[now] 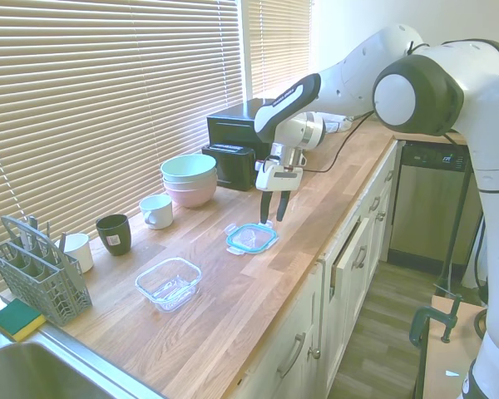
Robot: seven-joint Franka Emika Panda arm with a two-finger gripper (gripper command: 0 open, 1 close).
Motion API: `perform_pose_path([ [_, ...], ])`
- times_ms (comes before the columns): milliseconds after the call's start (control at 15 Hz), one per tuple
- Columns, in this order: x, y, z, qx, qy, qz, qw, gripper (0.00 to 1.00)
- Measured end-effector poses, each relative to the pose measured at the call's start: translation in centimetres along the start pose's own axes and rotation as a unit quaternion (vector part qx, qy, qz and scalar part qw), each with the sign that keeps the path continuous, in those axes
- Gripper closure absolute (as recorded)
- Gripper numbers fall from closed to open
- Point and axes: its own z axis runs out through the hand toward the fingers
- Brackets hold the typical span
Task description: Cover the lid of the food container
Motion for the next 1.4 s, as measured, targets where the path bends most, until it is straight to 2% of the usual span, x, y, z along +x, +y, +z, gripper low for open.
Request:
perform_pose_path([
  [467,1.9,0.5,1.9,0.014,-0.015,0.024,0.9995,0.00],
  [933,2.4,-1.1,2.3,0.022,-0.016,0.017,0.9995,0.00],
  [1000,2.4,-1.2,2.4,0.022,-0.015,0.016,0.9995,1.00],
  [1400,2.5,-2.0,2.5,0.025,-0.003,0.011,0.9996,1.00],
])
